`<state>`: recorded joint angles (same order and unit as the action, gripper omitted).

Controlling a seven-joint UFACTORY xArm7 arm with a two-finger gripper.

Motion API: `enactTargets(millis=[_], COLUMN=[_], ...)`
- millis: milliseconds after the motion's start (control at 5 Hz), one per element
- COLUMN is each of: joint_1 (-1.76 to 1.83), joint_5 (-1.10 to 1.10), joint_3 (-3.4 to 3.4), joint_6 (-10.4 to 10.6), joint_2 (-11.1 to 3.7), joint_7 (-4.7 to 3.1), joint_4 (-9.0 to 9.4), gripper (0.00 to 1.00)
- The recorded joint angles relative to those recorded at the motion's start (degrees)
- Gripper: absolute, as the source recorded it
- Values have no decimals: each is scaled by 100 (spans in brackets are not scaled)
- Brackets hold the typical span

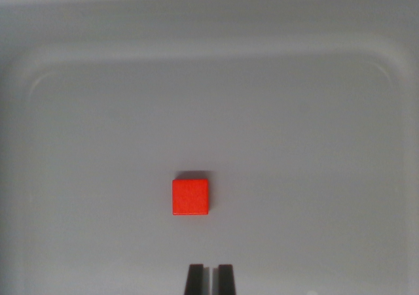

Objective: Reach red block

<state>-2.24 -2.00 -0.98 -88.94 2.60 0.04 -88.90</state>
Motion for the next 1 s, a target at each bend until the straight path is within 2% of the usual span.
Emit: enactTargets(millis=[800,1000], joint_1=[2,7], joint_5=[2,8], joint_3=[-1,-3], joint_6=[28,90], joint_2=[-10,-32], joint_7=[5,16], joint_4=[20,63], gripper=[0,0])
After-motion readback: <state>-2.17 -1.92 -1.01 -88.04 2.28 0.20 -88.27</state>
